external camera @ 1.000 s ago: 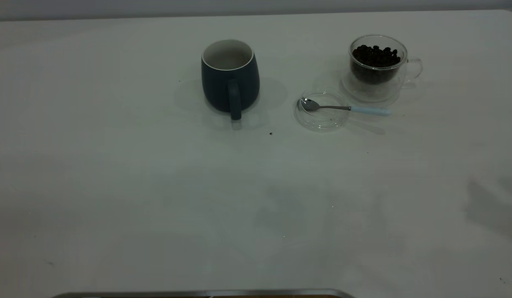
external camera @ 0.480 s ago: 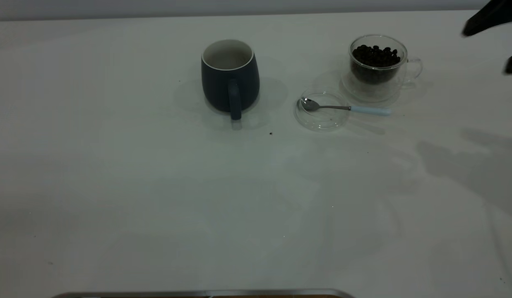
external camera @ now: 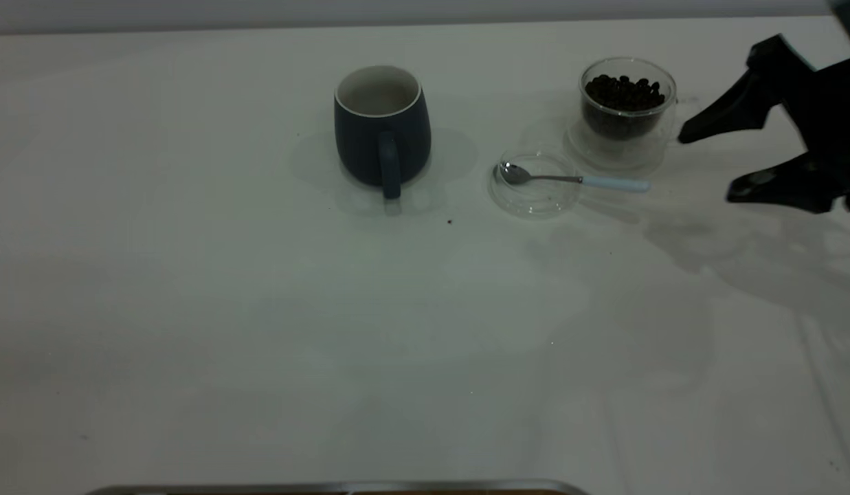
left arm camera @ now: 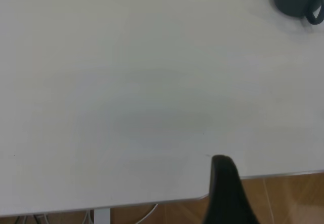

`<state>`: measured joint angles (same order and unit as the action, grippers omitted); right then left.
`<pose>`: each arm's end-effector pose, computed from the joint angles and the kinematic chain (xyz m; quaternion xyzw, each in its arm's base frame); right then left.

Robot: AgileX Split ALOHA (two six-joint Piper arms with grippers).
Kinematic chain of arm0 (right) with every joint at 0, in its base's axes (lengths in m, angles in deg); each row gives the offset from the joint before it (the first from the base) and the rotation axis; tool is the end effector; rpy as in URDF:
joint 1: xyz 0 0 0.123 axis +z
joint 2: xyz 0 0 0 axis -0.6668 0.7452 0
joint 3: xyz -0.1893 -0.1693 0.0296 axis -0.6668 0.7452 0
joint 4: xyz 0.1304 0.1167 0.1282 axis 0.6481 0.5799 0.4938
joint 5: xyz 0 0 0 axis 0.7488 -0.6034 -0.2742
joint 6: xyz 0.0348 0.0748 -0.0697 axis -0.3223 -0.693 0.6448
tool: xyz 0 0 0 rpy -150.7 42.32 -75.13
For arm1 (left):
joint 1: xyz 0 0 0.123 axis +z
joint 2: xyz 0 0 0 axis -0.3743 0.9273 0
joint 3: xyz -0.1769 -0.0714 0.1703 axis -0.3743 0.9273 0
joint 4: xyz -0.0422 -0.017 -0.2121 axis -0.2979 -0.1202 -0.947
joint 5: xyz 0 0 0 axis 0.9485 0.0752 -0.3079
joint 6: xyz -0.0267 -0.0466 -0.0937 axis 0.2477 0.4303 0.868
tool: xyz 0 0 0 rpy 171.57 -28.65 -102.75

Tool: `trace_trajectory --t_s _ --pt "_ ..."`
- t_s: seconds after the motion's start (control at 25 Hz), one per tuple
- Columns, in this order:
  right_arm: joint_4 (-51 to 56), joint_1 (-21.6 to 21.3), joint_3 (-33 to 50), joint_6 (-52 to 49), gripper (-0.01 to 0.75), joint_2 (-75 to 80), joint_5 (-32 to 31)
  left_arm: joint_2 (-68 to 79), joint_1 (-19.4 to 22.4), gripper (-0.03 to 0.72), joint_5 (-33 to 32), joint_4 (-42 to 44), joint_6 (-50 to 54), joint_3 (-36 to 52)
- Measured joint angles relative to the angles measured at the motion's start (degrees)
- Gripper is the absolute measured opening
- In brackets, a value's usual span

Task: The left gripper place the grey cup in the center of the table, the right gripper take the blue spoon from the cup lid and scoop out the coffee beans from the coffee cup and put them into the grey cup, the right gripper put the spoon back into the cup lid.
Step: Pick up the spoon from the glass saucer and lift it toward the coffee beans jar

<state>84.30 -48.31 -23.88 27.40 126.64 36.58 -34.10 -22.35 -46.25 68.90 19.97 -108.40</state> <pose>0.3055 0.0284 0.0310 0.2172 0.9050 0.3323 0.1528 0.0039 -0.0077 0.2419 0.0311 0.8697 -0.0266 0.4920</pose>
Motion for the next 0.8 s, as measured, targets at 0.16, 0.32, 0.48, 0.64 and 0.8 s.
trace_trajectory --t_s 0.16,0.32,0.48,0.64,0.8 --pt "0.0 -0.1 -4.2 0.1 0.734 5.9 -3.0 0.0 0.0 0.530 0.0 0.0 0.0 0.0" --pt "0.0 -0.2 -7.5 0.1 0.727 10.6 -5.6 0.0 0.0 0.530 0.0 0.0 0.0 0.0" --pt "0.0 -0.2 -10.6 0.1 0.723 14.2 -8.3 0.0 0.0 0.530 0.0 0.0 0.0 0.0" --pt "0.0 -0.2 -12.6 0.1 0.718 16.8 -11.2 0.0 0.0 0.530 0.0 0.0 0.0 0.0" --pt "0.0 0.6 -13.6 -0.4 0.711 17.4 -12.3 0.0 0.0 0.530 0.0 0.0 0.0 0.0"
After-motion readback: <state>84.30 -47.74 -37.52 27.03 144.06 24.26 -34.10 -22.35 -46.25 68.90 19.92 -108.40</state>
